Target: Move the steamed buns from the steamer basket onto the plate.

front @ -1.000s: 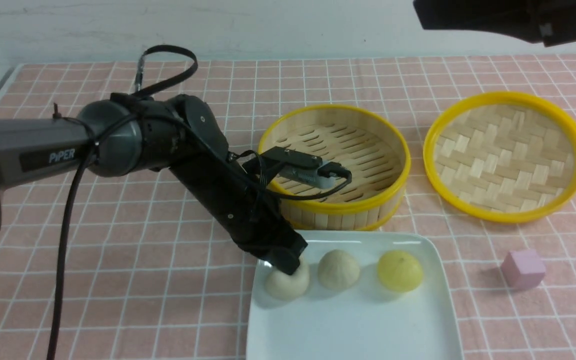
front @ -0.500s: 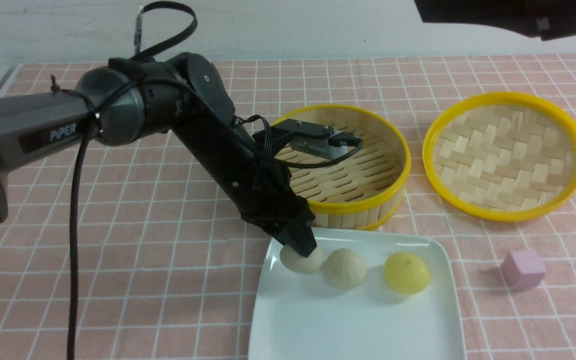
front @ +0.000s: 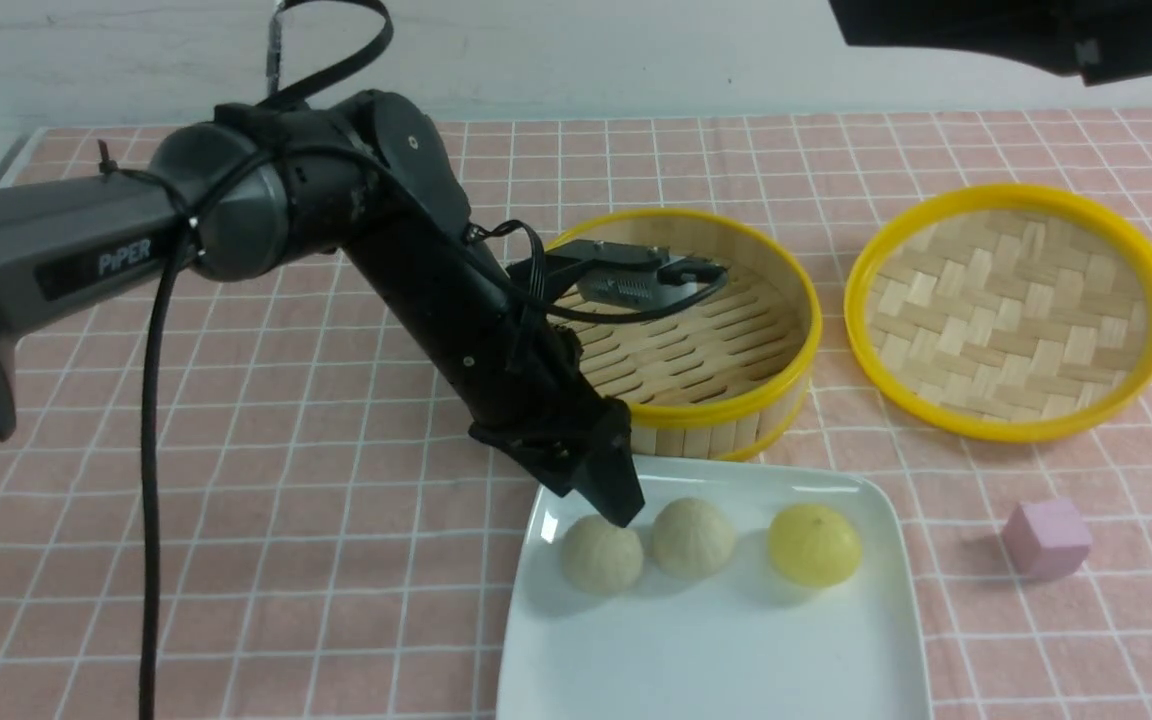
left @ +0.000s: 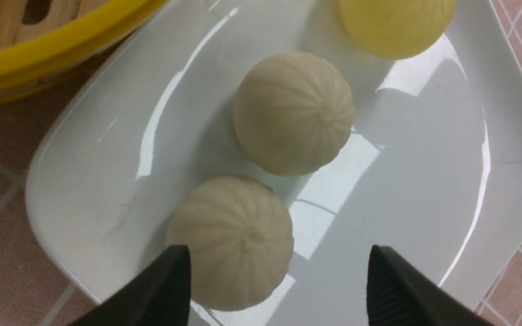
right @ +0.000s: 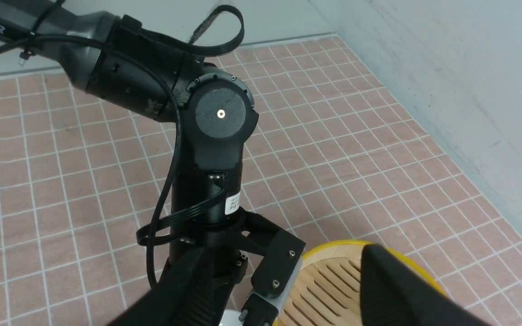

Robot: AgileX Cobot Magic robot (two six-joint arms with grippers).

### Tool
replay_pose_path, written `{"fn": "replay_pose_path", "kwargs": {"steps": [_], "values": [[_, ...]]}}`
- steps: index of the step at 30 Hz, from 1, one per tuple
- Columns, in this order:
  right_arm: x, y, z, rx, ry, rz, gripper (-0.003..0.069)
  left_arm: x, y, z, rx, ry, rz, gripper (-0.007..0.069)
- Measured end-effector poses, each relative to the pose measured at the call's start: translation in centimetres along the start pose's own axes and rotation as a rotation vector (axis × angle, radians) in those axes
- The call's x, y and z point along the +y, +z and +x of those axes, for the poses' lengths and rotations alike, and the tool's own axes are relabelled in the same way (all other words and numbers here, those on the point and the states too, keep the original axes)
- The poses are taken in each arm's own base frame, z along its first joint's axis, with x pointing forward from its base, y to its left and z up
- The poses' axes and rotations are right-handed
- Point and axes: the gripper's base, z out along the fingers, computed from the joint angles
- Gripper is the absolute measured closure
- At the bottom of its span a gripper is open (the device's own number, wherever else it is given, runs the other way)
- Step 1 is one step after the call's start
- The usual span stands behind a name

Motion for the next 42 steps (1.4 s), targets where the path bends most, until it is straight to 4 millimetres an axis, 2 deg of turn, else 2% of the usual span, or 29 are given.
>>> {"fn": "replay_pose_path", "kwargs": {"steps": [8, 15, 19, 21, 23, 24, 25, 27, 32, 34, 35, 38, 42], "values": [[-0.4, -0.1, -0.3, -0.032, -0.044, 0.054, 0.0219, -0.2, -1.6, -1.3, -0.034, 0.007, -0.043, 0.0105], [0.1, -2.0, -1.6, -0.098, -0.11, 0.137, 0.0219, -0.2, -3.8, -2.7, -0.064, 0.03, -0.138, 0.0109], [1.1, -4.3, -2.6, -0.129, -0.172, 0.219, 0.0219, -0.8, -6.4, -4.2, -0.129, 0.042, -0.211, 0.0126], [1.2, -4.8, -2.7, -0.132, -0.176, 0.239, 0.0219, -1.1, -7.4, -4.5, -0.153, 0.05, -0.235, 0.013], [1.6, -5.9, -3.0, -0.143, -0.138, 0.276, 0.0219, -2.1, -10.0, -5.0, -0.221, 0.064, -0.294, 0.0141], [1.6, -5.9, -3.0, -0.142, -0.126, 0.28, 0.0219, -2.2, -10.3, -5.1, -0.226, 0.068, -0.299, 0.0141], [1.8, -6.4, -3.1, -0.152, -0.07, 0.297, 0.0219, -3.0, -12.1, -5.3, -0.282, 0.076, -0.342, 0.0145], [1.9, -7.1, -3.1, -0.149, -0.009, 0.328, 0.0219, -4.0, -14.6, -5.4, -0.358, 0.088, -0.4, 0.0147], [2.5, -9.0, -2.9, -0.116, 0.031, 0.415, 0.0219, -6.6, -19.8, -4.7, -0.53, 0.128, -0.525, 0.0148], [2.9, -9.6, -2.9, -0.111, 0.032, 0.428, 0.0219, -7.0, -20.7, -4.5, -0.561, 0.138, -0.548, 0.0148], [3.6, -10.5, -3.0, -0.108, 0.023, 0.44, 0.0219, -7.8, -21.9, -4.1, -0.605, 0.152, -0.572, 0.0148], [4.7, -12.0, -3.1, -0.117, 0.011, 0.45, 0.0219, -8.7, -23.3, -3.5, -0.651, 0.167, -0.596, 0.0148], [7.6, -15.1, -3.2, -0.147, 0.005, 0.445, 0.0219, -10.0, -25.0, -2.7, -0.709, 0.186, -0.616, 0.0149]]}}
